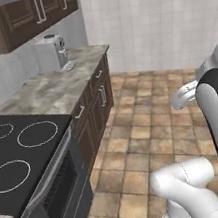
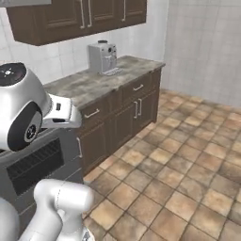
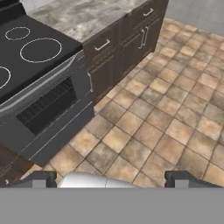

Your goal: Retrieve the sausage and cheese from the fridge and place them on the cutting board on the counter.

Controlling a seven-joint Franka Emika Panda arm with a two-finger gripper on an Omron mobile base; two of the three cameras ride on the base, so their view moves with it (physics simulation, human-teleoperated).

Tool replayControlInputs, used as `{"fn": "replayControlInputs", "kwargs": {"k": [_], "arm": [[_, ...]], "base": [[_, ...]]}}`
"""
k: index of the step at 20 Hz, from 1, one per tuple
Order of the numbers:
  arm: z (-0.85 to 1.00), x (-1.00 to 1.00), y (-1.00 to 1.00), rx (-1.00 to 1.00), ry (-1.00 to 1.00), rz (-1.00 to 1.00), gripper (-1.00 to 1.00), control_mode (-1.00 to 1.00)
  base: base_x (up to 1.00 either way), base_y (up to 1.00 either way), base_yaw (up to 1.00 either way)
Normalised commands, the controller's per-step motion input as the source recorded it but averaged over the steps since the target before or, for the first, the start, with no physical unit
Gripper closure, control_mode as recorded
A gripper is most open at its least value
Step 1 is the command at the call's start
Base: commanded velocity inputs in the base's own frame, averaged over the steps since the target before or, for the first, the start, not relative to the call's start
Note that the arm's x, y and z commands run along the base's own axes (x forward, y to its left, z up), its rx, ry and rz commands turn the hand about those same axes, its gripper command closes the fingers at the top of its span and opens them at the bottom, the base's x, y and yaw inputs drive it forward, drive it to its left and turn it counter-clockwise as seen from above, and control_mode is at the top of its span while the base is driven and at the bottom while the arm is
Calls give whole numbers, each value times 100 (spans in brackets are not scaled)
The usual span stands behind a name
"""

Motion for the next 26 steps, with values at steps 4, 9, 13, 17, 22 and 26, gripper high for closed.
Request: {"fn": "replayControlInputs", "kwargs": {"k": [4, 9, 13, 17, 22, 26], "arm": [[0, 0, 0, 0, 0, 0, -100, 100], [0, 0, 0, 0, 0, 0, -100, 100], [0, 0, 0, 0, 0, 0, -100, 100], [0, 0, 0, 0, 0, 0, -100, 100], [0, 0, 0, 0, 0, 0, -100, 100], [0, 0, 0, 0, 0, 0, -100, 100]], "base": [[5, -61, -70], [4, -41, -75], [3, -47, -75], [6, -63, -73], [10, -79, -68], [10, -77, -69]]}}
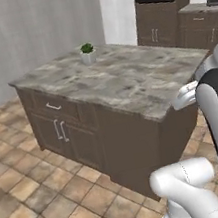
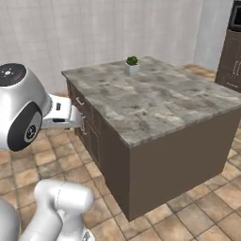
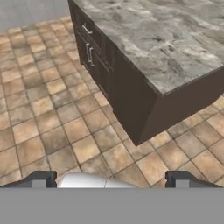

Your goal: Retrieve the sausage and cheese from the fridge and place them on the cutting board on the counter.

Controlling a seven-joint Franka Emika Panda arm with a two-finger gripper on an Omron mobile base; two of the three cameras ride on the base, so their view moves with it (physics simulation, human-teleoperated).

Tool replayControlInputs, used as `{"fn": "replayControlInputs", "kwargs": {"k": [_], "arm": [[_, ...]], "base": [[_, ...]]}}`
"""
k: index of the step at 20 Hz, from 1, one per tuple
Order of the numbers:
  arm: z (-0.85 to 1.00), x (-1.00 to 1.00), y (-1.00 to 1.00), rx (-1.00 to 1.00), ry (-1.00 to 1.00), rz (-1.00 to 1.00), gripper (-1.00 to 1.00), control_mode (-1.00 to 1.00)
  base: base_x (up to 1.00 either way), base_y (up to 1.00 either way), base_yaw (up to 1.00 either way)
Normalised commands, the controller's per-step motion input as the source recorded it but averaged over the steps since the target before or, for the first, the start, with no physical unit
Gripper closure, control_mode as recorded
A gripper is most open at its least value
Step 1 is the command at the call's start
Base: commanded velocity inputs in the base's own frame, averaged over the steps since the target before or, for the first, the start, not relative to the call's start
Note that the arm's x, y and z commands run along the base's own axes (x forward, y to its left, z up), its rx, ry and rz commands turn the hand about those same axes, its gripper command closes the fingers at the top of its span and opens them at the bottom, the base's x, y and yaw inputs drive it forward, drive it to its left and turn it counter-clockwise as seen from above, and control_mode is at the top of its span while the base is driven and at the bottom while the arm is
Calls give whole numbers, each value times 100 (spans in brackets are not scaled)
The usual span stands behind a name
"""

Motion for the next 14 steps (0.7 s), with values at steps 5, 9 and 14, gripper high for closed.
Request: {"fn": "replayControlInputs", "kwargs": {"k": [5, 9, 14], "arm": [[0, 0, 0, 0, 0, 0, -100, 100], [0, 0, 0, 0, 0, 0, -100, 100], [0, 0, 0, 0, 0, 0, -100, 100]], "base": [[17, -73, -69], [66, -49, -58], [91, -29, -52]]}}
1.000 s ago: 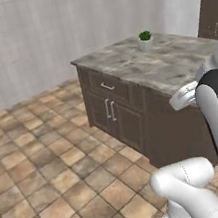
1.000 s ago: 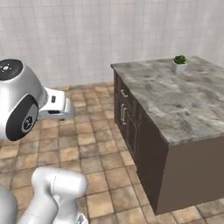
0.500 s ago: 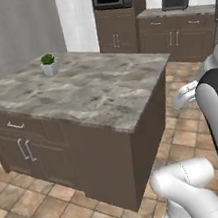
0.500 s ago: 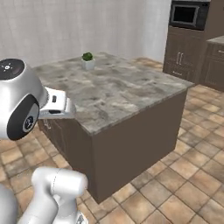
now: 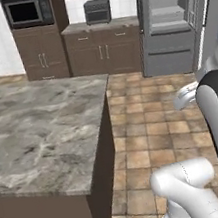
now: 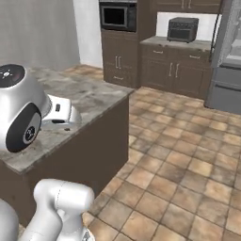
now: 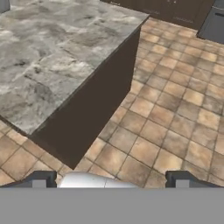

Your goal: Retrieve the sausage and cheese from the fridge and place them on the cutting board on the counter.

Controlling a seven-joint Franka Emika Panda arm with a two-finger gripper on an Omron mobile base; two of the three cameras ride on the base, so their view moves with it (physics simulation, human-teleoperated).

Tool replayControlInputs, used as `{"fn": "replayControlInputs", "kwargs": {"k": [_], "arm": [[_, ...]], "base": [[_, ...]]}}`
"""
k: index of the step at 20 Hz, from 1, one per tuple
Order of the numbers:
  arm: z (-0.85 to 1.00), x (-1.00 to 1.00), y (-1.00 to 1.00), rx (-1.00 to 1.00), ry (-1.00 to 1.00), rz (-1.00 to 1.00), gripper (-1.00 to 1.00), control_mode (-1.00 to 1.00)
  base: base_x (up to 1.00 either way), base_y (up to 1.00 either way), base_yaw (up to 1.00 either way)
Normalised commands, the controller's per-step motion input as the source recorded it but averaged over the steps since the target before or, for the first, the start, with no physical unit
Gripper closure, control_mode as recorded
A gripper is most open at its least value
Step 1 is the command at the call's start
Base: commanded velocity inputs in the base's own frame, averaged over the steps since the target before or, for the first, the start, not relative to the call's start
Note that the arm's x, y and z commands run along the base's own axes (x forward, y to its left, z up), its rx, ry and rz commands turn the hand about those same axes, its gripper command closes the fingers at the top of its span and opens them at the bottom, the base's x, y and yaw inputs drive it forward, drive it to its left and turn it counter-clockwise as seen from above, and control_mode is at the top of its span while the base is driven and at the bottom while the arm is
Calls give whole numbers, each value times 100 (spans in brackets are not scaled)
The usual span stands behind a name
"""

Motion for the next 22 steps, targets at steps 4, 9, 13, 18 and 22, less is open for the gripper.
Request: {"fn": "replayControlInputs", "kwargs": {"k": [4, 9, 13, 18, 22], "arm": [[0, 0, 0, 0, 0, 0, -100, 100], [0, 0, 0, 0, 0, 0, -100, 100], [0, 0, 0, 0, 0, 0, -100, 100], [0, 0, 0, 0, 0, 0, -100, 100], [0, 0, 0, 0, 0, 0, -100, 100]], "base": [[85, -23, -55], [87, -27, -55], [100, 0, -46], [100, 21, -25], [100, 13, -2]]}}
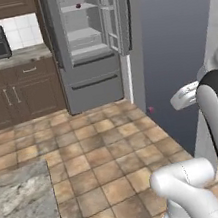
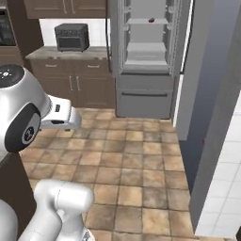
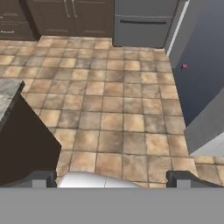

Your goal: Retrieve the sausage and cheese from the fridge and place them on the cutting board on the counter.

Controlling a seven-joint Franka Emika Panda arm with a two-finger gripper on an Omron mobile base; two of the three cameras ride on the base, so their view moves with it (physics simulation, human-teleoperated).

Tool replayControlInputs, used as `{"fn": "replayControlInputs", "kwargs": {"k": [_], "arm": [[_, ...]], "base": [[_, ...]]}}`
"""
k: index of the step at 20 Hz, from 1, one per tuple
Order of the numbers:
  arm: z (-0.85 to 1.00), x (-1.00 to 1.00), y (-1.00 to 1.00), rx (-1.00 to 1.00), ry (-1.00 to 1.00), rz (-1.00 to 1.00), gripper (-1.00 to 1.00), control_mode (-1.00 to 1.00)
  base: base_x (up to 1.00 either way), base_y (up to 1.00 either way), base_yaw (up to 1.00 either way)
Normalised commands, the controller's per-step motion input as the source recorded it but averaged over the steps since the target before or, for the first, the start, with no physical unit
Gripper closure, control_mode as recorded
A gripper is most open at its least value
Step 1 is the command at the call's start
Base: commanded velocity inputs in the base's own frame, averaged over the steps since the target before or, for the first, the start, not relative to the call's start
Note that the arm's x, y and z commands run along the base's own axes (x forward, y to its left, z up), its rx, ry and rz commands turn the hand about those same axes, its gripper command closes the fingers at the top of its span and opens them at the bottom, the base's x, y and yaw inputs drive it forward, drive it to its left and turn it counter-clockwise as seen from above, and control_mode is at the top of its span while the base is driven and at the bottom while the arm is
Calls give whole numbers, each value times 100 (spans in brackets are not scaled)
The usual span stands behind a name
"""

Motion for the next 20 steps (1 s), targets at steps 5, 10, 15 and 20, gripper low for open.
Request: {"fn": "replayControlInputs", "kwargs": {"k": [5, 10, 15, 20], "arm": [[0, 0, 0, 0, 0, 0, -100, 100], [0, 0, 0, 0, 0, 0, -100, 100], [0, 0, 0, 0, 0, 0, -100, 100], [0, 0, 0, 0, 0, 0, -100, 100]], "base": [[100, 8, 0], [100, 0, 0], [100, -13, -2], [100, -60, -9]]}}
